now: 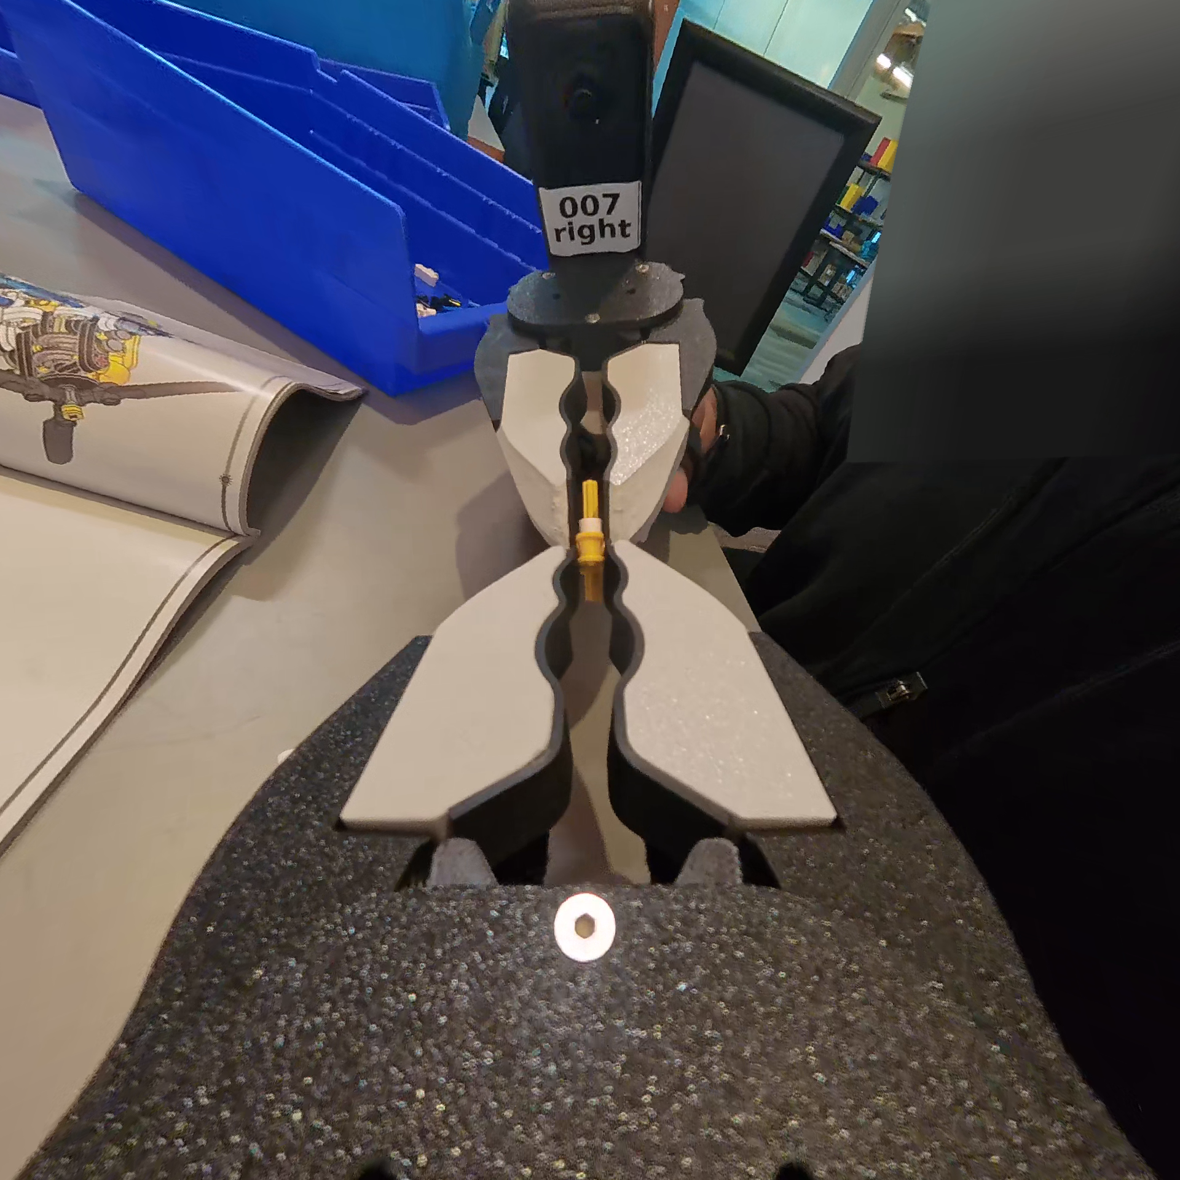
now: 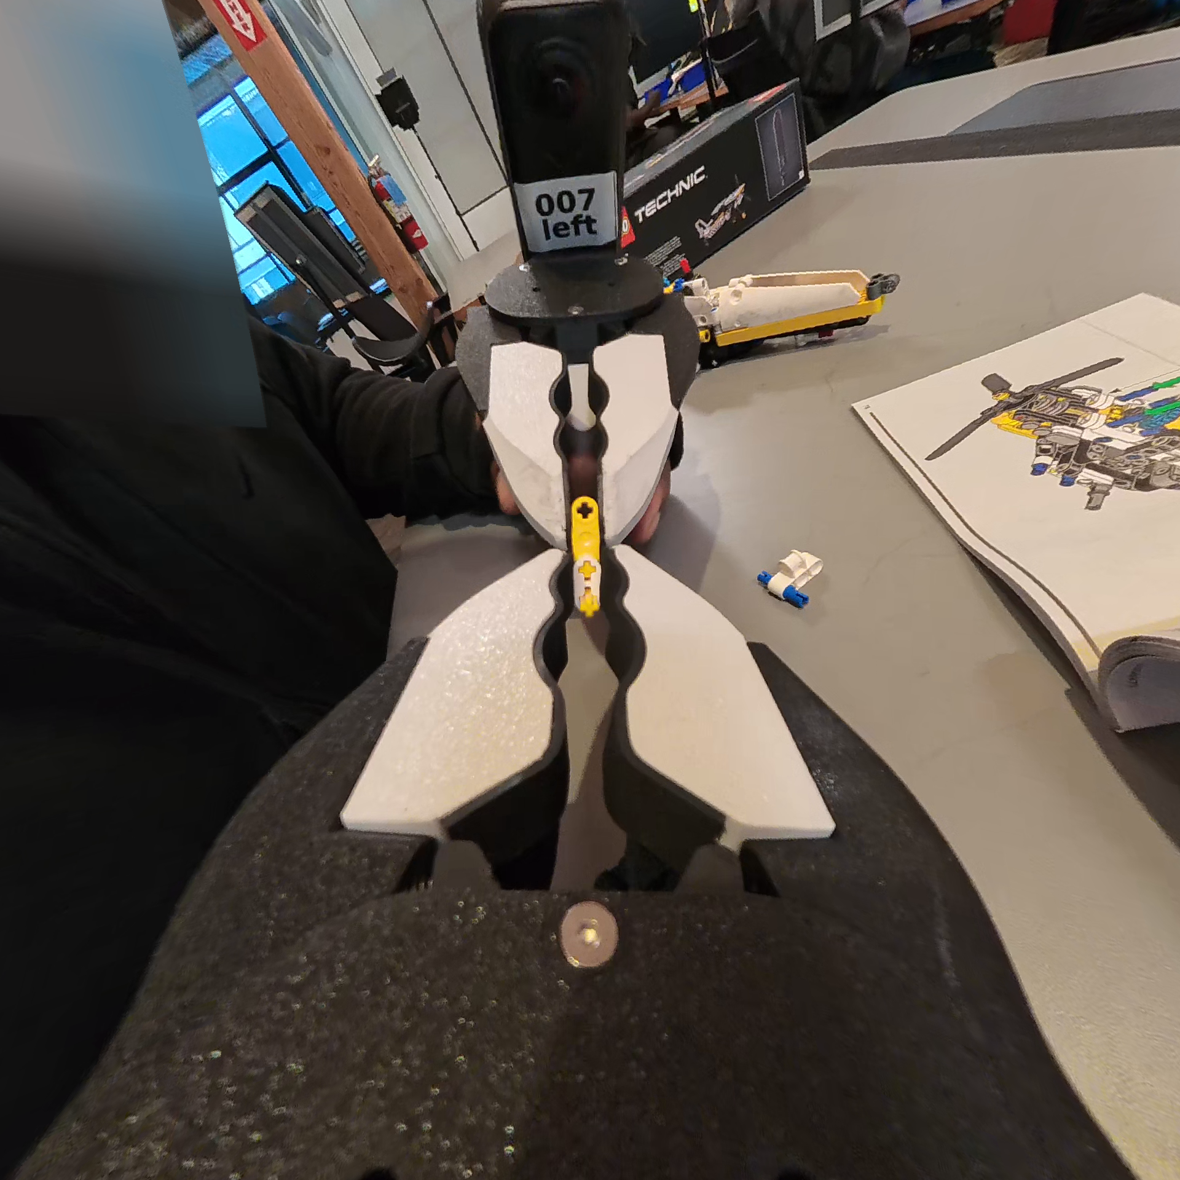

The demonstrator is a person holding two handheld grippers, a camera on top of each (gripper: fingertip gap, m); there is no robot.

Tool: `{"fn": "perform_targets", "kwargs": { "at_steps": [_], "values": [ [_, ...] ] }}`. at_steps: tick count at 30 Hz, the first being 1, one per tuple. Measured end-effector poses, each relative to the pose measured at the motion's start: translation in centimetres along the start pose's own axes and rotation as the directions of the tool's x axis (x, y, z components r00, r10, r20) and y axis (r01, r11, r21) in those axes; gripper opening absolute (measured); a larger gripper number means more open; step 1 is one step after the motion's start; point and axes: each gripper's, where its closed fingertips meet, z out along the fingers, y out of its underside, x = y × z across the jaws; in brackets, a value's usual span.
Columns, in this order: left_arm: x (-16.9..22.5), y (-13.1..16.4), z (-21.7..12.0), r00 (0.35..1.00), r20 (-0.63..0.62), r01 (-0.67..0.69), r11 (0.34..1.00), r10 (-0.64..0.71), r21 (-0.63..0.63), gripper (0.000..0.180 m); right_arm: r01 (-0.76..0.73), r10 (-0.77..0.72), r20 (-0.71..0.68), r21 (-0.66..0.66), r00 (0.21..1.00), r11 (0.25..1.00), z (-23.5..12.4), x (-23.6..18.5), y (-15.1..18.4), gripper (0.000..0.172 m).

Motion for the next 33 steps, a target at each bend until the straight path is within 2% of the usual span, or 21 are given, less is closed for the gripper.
{"fn": "perform_targets", "kwargs": {
  "at_steps": [9,23,29,32,33],
  "values": [
    [0.1,-0.4,0.3,1.000,-0.019,0.024,0.998,-0.023,0.051,0.009,-0.034,0.033,0.022,0.066,0.999,0.997,-0.6,-0.1,-0.7,0.008],
    [-0.4,-0.8,0.5,0.999,0.049,0.015,0.996,-0.019,0.089,0.010,-0.203,0.198,0.048,0.155,0.979,0.967,-1.2,0.7,-1.6,0.007],
    [-0.7,-0.9,0.5,0.998,0.053,0.033,0.995,-0.038,0.099,0.009,-0.216,0.215,0.025,0.185,0.976,0.959,-1.3,0.9,-1.8,0.007],
    [-1.1,-1.1,0.4,0.995,0.039,0.088,0.990,-0.093,0.114,0.012,-0.245,0.250,0.016,0.266,0.968,0.932,-1.8,1.5,-2.6,0.007],
    [-1.1,-1.1,0.5,0.994,0.046,0.089,0.990,-0.094,0.109,0.021,-0.255,0.263,0.014,0.292,0.965,0.922,-2.1,1.8,-2.9,0.007]
  ]
}}
